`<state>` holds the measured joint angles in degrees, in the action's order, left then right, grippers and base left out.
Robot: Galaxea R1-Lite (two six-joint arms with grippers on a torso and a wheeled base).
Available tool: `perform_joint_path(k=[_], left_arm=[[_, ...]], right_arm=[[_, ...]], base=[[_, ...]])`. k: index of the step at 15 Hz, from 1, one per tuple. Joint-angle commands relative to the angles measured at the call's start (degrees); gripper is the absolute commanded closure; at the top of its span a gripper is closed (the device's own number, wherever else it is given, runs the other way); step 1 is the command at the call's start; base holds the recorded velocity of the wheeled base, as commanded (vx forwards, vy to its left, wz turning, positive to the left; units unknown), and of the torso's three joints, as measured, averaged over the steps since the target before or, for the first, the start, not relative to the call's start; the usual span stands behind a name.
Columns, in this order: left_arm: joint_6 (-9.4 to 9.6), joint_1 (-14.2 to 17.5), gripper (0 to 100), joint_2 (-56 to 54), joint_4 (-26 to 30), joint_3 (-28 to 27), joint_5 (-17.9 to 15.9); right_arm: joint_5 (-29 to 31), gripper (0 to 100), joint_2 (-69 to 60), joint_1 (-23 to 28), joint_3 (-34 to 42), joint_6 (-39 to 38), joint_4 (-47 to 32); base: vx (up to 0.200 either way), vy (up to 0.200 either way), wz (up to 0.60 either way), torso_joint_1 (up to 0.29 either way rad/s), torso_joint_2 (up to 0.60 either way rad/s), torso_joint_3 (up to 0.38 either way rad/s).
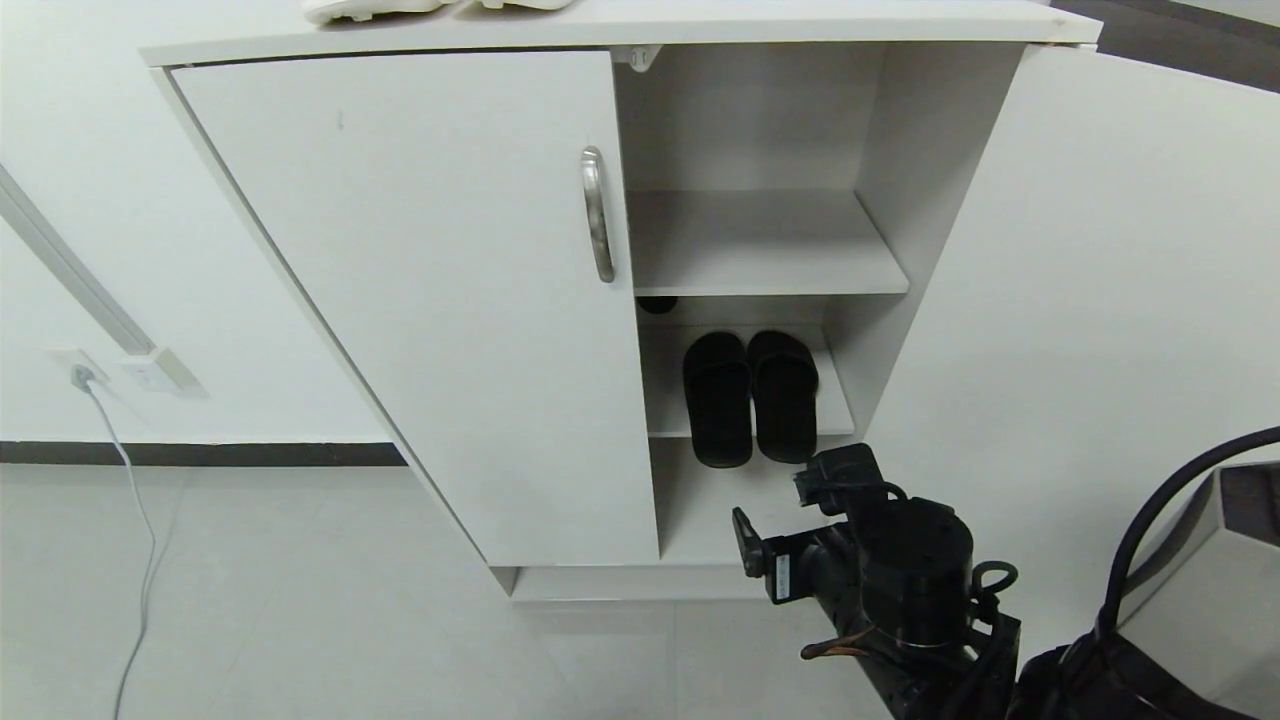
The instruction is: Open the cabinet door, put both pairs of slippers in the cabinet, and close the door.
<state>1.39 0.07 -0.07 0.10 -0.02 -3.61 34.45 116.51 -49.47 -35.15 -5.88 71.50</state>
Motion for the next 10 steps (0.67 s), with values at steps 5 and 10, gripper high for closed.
perform_joint_path(k=[5,10], left_arm=[[0.02,0.0,100,0.1,0.0,0.0,0.0],[0.02,0.0,100,0.1,0.0,-0.1,0.0]], right_arm=[[-0.3,0,0.6,1.0,1.6,-0.4,0.2],[-0.5,0,0.7,1.5,1.6,-0.2,1.5]], base=[[0.0,0.0,0.0,0.0,0.0,0.089],[0.0,0.0,0.0,0.003,0.0,0.191]])
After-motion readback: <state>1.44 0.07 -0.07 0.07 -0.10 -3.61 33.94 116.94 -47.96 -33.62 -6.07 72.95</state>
